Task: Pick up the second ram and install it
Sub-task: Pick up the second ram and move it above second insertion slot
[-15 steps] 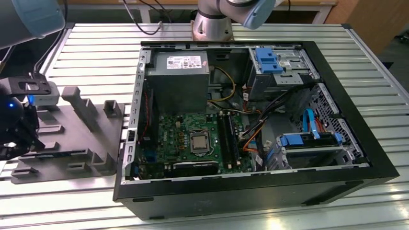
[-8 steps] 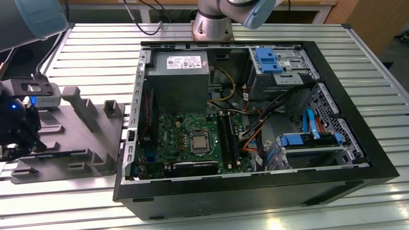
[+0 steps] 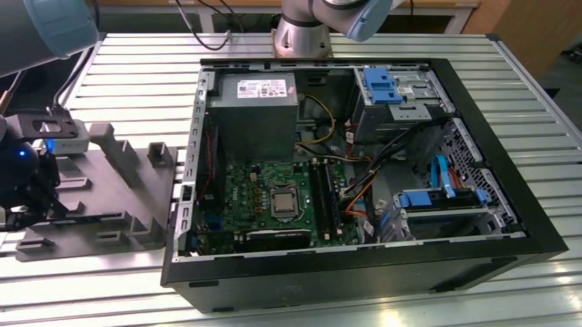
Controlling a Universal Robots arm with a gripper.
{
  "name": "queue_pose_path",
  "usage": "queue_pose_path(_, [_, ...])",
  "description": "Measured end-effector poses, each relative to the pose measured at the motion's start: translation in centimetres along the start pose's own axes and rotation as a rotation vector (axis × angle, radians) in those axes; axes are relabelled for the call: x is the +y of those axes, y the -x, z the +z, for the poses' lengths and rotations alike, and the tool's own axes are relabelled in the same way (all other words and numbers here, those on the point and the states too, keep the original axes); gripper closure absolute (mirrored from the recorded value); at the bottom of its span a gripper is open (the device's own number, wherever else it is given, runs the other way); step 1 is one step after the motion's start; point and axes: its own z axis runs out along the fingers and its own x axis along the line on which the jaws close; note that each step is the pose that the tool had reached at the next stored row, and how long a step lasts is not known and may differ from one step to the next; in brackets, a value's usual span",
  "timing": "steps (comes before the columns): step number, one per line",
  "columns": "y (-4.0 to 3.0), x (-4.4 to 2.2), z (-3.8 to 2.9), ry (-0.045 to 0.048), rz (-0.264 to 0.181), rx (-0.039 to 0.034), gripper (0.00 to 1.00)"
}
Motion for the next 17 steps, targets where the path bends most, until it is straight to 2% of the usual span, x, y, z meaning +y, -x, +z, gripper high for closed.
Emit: queue_pose_path(17, [-0.13, -0.14, 0.22, -0.0009, -0.001, 0.0001, 0.89])
